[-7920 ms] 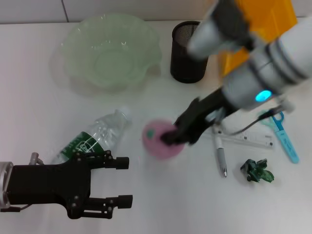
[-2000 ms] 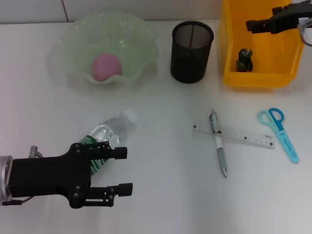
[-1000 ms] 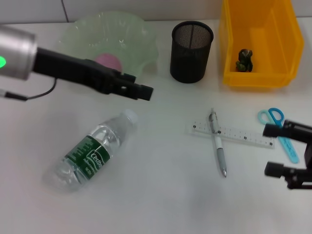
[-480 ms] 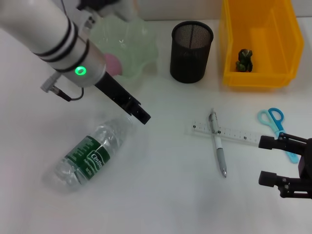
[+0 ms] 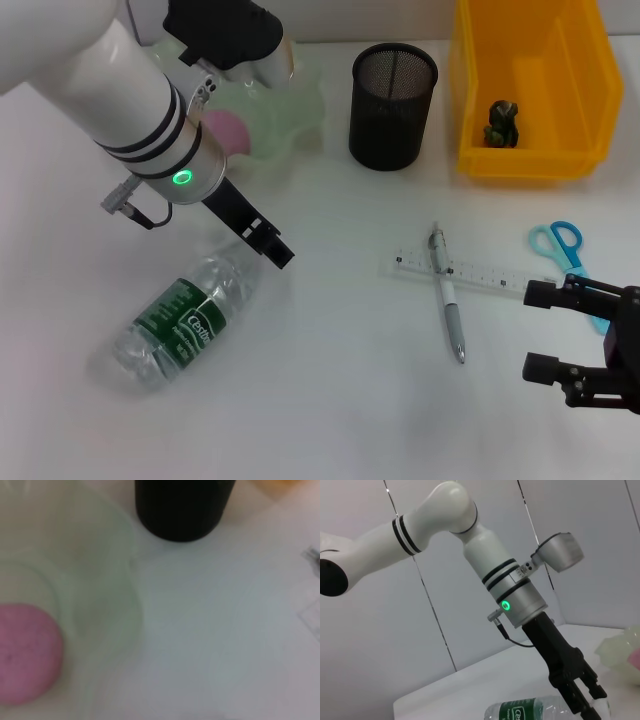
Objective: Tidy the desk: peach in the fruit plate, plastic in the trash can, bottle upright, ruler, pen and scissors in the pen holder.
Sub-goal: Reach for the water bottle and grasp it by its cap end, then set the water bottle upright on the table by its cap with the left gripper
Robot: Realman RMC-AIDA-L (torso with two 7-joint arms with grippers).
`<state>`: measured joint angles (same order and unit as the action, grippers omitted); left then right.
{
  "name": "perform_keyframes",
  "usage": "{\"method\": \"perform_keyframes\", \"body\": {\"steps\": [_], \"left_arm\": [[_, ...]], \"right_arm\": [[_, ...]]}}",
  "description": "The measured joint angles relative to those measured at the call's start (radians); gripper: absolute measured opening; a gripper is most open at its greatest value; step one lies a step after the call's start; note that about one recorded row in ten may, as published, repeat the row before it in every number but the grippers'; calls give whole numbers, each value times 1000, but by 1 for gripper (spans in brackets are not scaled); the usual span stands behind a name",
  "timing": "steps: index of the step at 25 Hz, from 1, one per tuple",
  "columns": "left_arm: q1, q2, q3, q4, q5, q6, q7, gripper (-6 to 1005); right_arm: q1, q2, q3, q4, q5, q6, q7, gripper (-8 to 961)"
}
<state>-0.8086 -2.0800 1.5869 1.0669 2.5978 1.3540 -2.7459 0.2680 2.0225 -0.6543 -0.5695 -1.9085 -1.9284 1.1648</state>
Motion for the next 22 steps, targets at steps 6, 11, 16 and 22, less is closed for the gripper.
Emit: {"method": "perform_keyframes", "body": {"steps": [6,11,16,22], "left_arm": [[-3,0,24,-40,0,-49,-1,728],[-4,0,40,-47,-2,-53,-1,717],[0,0,48,-41,-6,-54,4,525],[32,0,63,15,-23,-53,30,445]], "right_arm": [[-1,2,1,0,0,4,-1,847],[-3,4,1,0,0,8,-1,847],[-3,4,1,0,0,10,-1,847],[-5,4,1,9,0,11,-1,847]]}}
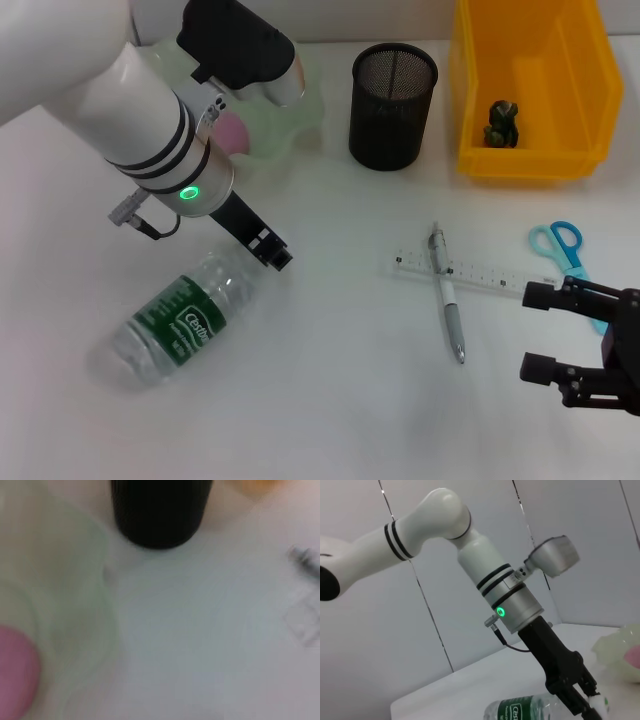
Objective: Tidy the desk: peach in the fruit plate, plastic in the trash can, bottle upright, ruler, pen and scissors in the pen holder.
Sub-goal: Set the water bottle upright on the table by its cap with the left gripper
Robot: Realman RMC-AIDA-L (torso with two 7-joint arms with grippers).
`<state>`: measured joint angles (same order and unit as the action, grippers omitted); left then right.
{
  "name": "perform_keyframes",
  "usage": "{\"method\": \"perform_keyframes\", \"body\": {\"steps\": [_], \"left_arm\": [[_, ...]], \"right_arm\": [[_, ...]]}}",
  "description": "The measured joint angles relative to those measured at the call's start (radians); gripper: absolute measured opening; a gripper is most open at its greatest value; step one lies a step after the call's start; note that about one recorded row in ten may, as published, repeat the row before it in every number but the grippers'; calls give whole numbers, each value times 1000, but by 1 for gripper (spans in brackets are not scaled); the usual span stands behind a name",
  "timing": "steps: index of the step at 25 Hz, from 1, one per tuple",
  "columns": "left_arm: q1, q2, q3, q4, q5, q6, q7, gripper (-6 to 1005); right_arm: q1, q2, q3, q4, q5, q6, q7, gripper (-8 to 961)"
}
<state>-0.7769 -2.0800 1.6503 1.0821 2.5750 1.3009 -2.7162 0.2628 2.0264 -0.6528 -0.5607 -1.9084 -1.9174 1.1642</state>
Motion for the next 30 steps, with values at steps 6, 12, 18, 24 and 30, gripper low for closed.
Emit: {"method": "perform_keyframes", "body": {"steps": [6,12,18,24,30], "left_arm": [[131,7,-61,191,-143,-11,107,445],[263,9,-210,243,-415,-27,331,444],[364,9,-303,184,-699,-29,623,444],[419,10,-354,-6,-1038,-16,1014,445],[413,11,-380,-279,-1313,61,1411,445]], "right_arm": [[-1,-3,3,16,0,2,-6,847],[-1,-1,4,18,0,11,-13,847],[8,-1,7,31,0,12,-13,848],[26,0,5,45,0,36,-14,848],[43,0,9,69,3,37,-14,848]]}}
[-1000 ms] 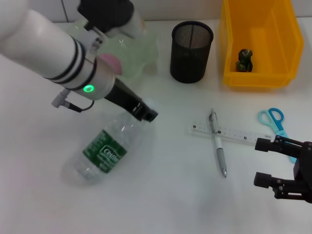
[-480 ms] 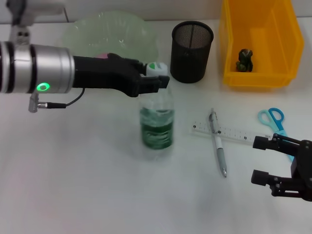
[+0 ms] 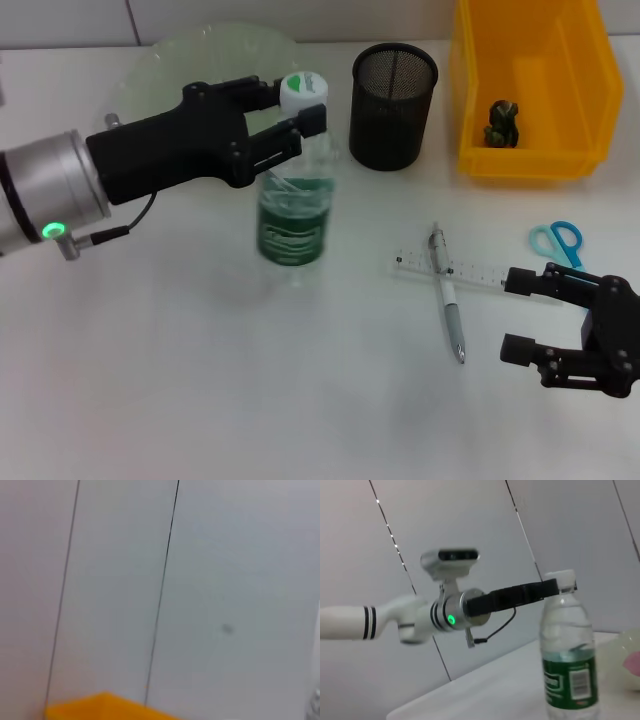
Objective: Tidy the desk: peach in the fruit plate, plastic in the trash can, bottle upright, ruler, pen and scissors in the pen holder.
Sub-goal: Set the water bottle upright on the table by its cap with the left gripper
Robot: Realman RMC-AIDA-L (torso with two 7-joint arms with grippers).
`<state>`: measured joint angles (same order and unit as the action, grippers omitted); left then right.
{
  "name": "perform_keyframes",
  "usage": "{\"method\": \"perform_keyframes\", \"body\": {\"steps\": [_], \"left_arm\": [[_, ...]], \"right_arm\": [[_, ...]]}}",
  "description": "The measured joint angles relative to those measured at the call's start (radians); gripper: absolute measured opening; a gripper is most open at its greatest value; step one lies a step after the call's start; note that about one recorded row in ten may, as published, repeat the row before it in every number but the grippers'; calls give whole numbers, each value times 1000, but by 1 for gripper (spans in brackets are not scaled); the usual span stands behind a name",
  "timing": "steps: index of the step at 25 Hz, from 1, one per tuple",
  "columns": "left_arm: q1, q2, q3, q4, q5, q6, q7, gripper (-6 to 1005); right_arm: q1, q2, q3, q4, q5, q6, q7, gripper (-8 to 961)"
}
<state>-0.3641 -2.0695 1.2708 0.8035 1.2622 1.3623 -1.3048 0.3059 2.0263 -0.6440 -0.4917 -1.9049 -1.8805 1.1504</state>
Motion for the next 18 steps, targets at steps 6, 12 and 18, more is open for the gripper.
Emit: {"method": "perform_keyframes", "body": {"steps": [6,12,18], "left_arm": [[-4,0,0,-80,-79,32,123,444],[-17,-6,1,-369,-299,139,567,441],[-56,-10,1,-515,-369,146,708,438]], "right_arm": [[10,8,25,1,6,-1,0,848],[23,13,33,1,7,-1,2,848],[37,20,34,4,7,0,5,848]]}}
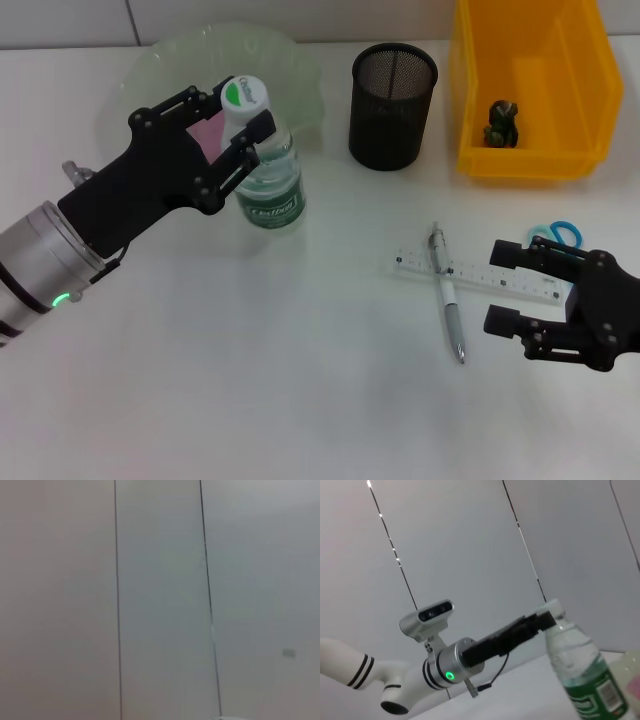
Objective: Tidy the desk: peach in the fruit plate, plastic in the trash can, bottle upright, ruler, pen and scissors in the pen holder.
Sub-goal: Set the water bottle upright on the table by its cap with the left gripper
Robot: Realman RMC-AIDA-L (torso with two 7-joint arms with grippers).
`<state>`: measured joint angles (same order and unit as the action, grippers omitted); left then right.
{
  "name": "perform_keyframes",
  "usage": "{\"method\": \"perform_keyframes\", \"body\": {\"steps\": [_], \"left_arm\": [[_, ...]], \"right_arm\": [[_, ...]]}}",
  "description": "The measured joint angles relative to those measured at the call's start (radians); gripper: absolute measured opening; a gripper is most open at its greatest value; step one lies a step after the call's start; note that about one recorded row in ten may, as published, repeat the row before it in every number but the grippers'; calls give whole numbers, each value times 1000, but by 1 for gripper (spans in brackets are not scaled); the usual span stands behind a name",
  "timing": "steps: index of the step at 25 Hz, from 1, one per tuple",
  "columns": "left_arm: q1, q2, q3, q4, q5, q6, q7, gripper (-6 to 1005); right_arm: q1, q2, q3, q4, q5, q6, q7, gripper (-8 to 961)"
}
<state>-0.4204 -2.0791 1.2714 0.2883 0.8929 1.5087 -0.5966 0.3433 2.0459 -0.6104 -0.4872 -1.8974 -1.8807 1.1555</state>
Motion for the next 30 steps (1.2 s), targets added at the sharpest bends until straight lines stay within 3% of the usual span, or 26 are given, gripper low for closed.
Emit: {"method": "perform_keyframes", "body": {"steps": [15,30], "left_arm": [[-23,-1,-2,-66,-20,-14,43,438],[-40,-1,4,-98,-29,-51,34,439]], "right_arm": [[15,15,0,12,0,27,-5,848],[17,16,0,12,1,27,-5,847]]}}
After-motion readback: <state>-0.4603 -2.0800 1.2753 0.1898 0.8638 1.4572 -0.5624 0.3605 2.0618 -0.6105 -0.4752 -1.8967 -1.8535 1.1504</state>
